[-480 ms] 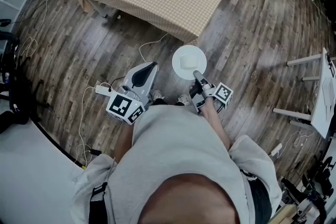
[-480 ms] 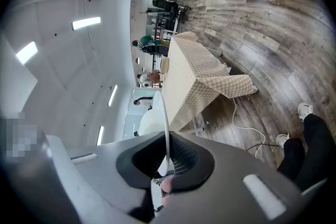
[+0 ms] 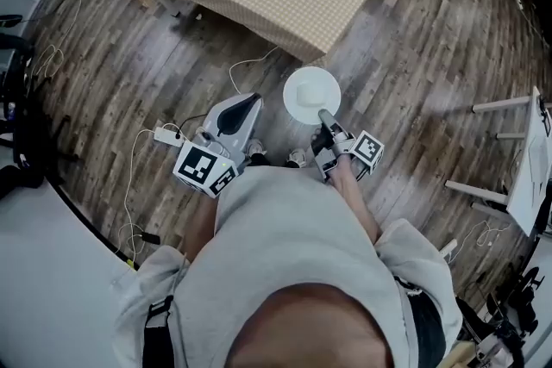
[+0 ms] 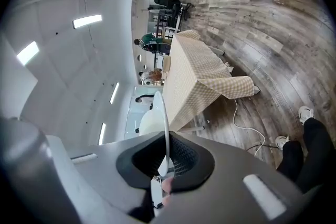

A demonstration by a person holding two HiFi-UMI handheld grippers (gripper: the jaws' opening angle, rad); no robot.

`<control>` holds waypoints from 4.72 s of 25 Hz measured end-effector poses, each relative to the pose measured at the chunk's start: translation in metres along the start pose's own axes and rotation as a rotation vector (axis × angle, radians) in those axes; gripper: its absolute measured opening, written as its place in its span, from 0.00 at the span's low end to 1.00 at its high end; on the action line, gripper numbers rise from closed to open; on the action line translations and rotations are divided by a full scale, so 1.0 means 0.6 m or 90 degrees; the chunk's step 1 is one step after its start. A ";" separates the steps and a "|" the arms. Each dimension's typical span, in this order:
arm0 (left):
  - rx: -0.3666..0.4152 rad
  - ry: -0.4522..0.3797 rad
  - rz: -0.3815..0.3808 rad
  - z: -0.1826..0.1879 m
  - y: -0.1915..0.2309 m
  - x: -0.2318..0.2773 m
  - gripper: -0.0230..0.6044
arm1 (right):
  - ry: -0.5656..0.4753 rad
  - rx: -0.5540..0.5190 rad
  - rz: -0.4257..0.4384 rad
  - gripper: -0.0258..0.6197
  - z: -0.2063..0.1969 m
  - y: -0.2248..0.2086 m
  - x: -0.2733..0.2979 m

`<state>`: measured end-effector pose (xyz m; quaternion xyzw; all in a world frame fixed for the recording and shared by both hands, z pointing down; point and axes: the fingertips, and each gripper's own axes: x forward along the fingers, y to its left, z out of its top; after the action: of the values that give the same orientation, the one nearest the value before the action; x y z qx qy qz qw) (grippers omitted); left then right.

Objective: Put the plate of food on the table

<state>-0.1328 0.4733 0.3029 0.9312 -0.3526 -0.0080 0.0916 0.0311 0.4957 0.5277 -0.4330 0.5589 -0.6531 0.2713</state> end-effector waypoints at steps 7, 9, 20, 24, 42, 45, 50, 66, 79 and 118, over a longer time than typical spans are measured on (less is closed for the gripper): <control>0.005 0.007 0.010 -0.004 -0.030 0.014 0.05 | 0.007 0.010 -0.001 0.07 0.021 -0.013 -0.025; 0.005 0.009 0.014 -0.008 -0.030 0.016 0.05 | 0.011 0.007 -0.003 0.07 0.024 -0.018 -0.026; 0.006 0.013 0.043 -0.028 -0.060 0.041 0.05 | 0.036 -0.022 -0.005 0.07 0.060 -0.038 -0.058; 0.001 0.016 0.051 -0.037 -0.070 0.054 0.05 | 0.035 -0.015 -0.005 0.08 0.079 -0.046 -0.068; -0.014 0.007 0.057 -0.047 -0.005 0.130 0.05 | 0.028 -0.019 -0.004 0.06 0.151 -0.046 0.004; -0.016 0.004 0.052 -0.052 0.016 0.143 0.05 | 0.021 -0.015 0.003 0.06 0.158 -0.048 0.022; -0.023 0.008 0.030 -0.038 0.110 0.222 0.05 | 0.010 -0.019 -0.013 0.06 0.202 -0.031 0.115; -0.043 0.024 0.016 0.033 0.398 0.392 0.05 | 0.002 -0.009 -0.033 0.06 0.305 0.066 0.405; -0.056 0.033 -0.061 0.077 0.541 0.536 0.05 | -0.059 -0.015 -0.045 0.06 0.401 0.138 0.559; -0.104 0.100 0.040 -0.048 0.498 0.635 0.05 | 0.025 0.019 -0.069 0.06 0.494 0.040 0.571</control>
<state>-0.0402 0.0077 0.4031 0.9068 -0.3719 0.0390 0.1947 0.1214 0.0561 0.5945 -0.4457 0.5298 -0.6836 0.2309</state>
